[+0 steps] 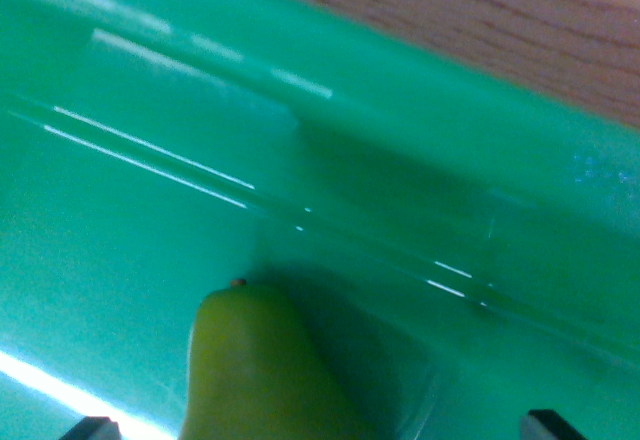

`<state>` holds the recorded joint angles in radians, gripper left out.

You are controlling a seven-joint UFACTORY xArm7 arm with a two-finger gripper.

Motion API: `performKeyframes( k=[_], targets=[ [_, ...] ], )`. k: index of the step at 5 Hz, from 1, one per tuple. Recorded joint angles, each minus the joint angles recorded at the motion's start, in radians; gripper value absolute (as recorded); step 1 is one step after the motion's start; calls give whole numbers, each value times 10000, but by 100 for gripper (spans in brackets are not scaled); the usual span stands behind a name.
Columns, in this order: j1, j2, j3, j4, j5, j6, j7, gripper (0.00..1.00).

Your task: Pick fruit

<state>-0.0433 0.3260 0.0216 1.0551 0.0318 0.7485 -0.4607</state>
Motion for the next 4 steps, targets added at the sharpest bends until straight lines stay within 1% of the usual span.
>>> performKeyframes(
  k=[1,2,3,4],
  targets=[
    [-13,94,1,-198,-2,-291,-188,0],
    [-13,94,1,-198,-2,-291,-188,0],
    [-25,174,2,-369,-4,-542,-350,0],
    [-25,174,2,-369,-4,-542,-350,0]
  ],
)
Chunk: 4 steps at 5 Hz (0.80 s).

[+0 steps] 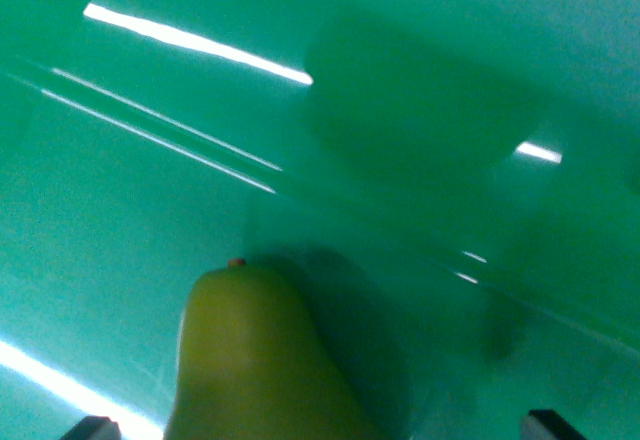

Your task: Pick fruit

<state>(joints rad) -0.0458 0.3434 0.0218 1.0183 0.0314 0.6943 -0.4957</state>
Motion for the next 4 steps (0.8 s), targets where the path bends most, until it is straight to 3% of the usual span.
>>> performKeyframes(
  k=[1,4],
  targets=[
    [-9,64,1,-136,-2,-200,-129,0],
    [-16,112,1,-238,-3,-350,-226,0]
  ],
)
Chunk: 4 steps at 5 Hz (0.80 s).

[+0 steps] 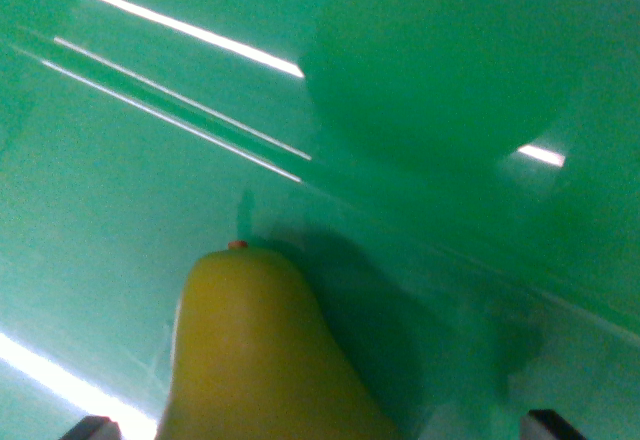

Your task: Pick fruit

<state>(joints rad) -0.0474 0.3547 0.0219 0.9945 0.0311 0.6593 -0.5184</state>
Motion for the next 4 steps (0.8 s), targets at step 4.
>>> performKeyframes(
  k=[4],
  targets=[
    [-6,42,0,-89,-1,-131,-85,0]
  ],
)
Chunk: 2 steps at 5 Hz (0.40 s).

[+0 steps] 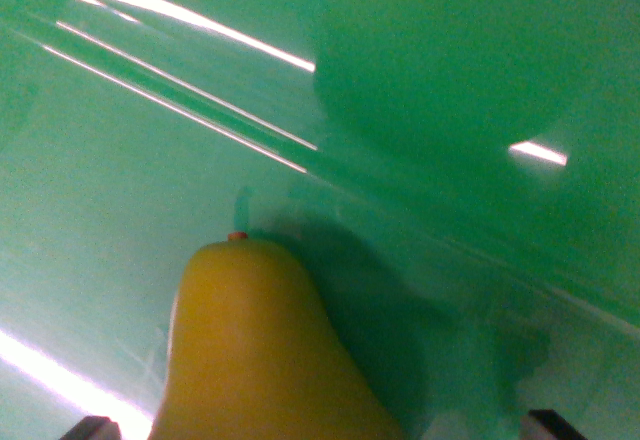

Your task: Pick fruit

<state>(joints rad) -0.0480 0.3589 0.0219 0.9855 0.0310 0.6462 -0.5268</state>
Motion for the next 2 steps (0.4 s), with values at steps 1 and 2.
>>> performKeyframes(
  k=[1,2],
  targets=[
    [0,0,0,0,0,0,0,100],
    [0,0,0,0,0,0,0,100]
  ],
)
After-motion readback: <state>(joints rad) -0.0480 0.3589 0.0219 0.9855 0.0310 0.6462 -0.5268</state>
